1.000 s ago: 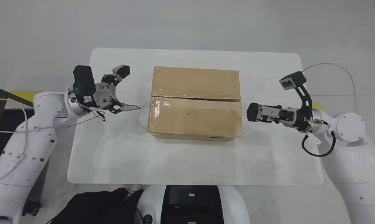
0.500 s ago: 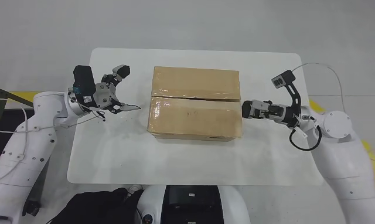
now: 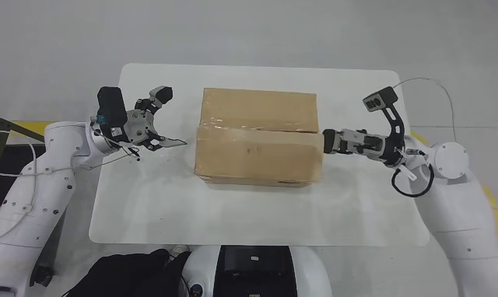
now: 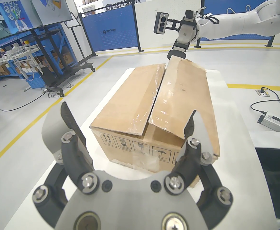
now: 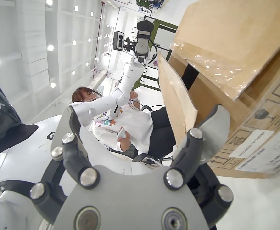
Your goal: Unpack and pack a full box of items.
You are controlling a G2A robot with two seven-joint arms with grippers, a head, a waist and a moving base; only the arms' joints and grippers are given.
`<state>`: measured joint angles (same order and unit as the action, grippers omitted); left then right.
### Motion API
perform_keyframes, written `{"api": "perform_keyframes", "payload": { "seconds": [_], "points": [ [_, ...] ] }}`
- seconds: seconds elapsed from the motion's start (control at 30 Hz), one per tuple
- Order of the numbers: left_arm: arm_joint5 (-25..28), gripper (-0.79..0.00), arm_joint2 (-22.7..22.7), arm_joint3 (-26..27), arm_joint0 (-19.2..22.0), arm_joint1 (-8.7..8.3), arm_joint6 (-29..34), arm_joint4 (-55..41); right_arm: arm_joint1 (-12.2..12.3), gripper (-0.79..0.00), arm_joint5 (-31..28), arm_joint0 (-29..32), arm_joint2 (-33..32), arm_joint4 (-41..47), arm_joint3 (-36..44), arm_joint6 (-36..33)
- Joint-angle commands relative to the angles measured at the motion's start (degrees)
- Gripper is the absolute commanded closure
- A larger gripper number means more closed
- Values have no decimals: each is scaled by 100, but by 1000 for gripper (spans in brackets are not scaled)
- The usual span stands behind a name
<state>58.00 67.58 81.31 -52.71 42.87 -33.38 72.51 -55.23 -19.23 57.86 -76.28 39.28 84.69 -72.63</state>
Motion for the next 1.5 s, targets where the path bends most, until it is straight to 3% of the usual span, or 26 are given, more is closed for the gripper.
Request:
{"api": "perform_keyframes", "payload": {
  "seconds": [0.0,0.27,0.53,1.13,1.47],
  "points": [
    [0,-785,0,0,0,0,0,0,3,-785,-2,33,-36,127,101,-105],
    [0,-785,0,0,0,0,0,0,2,-785,138,182,-125,899,299,-728],
    [0,-785,0,0,0,0,0,0,27,-785,512,409,-97,939,760,-1236],
    [0,-785,0,0,0,0,0,0,152,-785,1086,1615,-297,77,1972,-1005],
    [0,-785,0,0,0,0,0,0,188,-785,1105,2094,-369,-222,1868,-742]
  ]
}}
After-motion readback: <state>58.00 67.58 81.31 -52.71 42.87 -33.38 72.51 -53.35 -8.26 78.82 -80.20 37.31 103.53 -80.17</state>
